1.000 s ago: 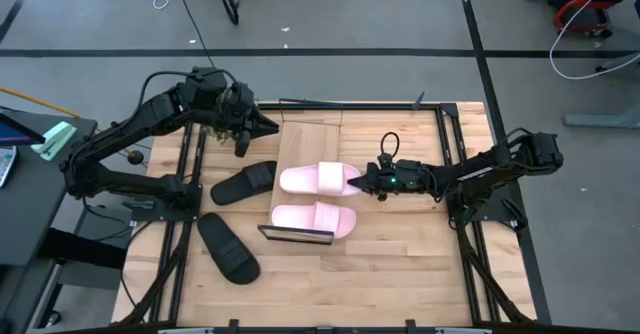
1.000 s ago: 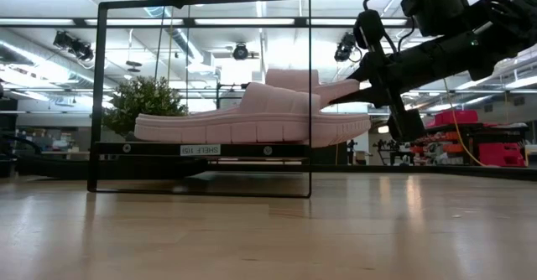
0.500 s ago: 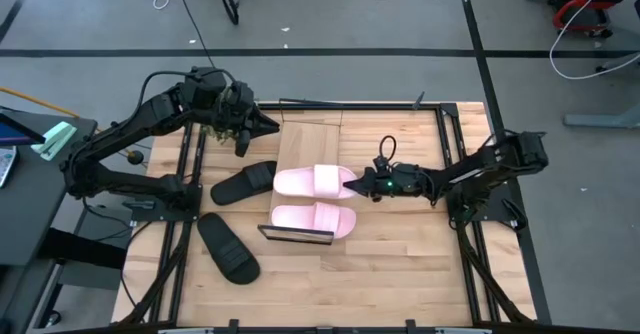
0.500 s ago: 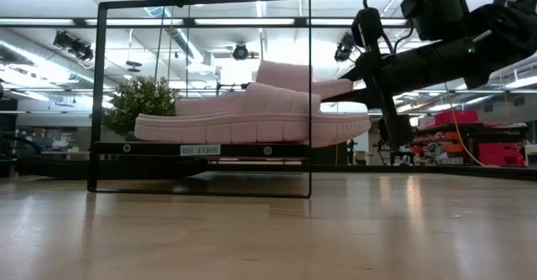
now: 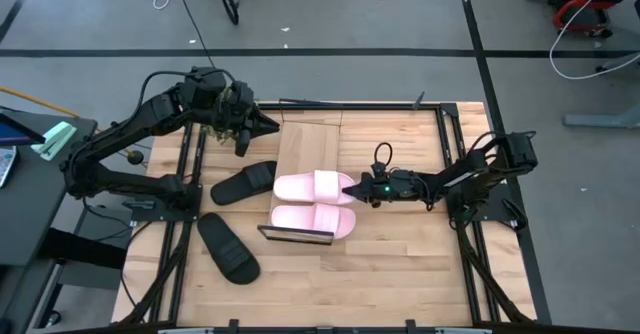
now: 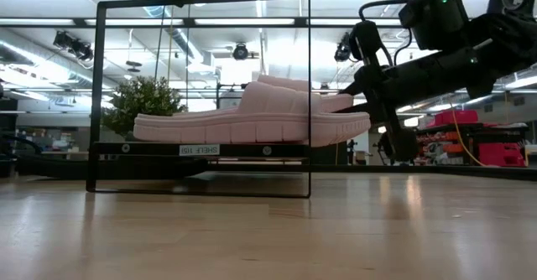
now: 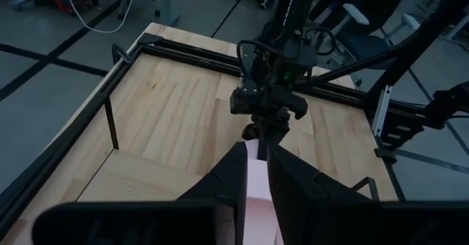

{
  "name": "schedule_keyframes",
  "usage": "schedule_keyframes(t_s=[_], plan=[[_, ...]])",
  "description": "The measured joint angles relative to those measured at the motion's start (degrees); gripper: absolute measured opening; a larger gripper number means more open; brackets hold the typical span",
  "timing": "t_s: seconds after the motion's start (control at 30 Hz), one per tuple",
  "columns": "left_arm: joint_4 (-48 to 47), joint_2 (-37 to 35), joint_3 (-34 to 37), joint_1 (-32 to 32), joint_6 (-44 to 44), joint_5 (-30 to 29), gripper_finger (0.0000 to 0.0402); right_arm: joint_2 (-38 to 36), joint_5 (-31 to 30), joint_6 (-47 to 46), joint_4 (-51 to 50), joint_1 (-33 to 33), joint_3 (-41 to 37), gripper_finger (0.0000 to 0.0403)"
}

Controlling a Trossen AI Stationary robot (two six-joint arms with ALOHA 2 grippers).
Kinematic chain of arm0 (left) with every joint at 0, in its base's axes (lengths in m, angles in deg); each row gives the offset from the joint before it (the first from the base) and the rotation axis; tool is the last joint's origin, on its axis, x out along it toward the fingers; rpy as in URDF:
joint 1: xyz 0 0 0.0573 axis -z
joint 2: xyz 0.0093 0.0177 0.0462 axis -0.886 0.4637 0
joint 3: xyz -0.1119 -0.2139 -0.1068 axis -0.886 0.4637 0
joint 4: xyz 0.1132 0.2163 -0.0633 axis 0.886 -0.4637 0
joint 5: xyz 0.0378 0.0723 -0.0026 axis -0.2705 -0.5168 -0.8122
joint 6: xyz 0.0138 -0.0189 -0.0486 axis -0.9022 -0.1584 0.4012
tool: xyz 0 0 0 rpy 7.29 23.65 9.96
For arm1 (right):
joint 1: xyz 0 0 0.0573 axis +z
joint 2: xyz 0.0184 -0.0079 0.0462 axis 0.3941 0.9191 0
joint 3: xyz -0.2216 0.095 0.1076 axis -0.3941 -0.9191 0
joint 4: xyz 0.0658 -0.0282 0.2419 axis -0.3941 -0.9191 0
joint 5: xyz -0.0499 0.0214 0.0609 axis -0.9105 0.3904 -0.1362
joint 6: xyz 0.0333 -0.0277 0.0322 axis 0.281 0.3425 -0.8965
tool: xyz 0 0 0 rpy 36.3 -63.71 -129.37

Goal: Pick and place slides into the shelf
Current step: Put the pink slide on the shelf

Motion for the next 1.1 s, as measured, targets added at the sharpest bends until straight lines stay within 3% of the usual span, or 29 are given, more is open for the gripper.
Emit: schedule_keyframes(t_s=[1.1], plan=[[0.06, 0.0, 0.0, 0.0, -0.14, -0.01, 0.0055, 0.05, -0.26, -2.72, -7.01, -0.5, -0.02, 0.0035]])
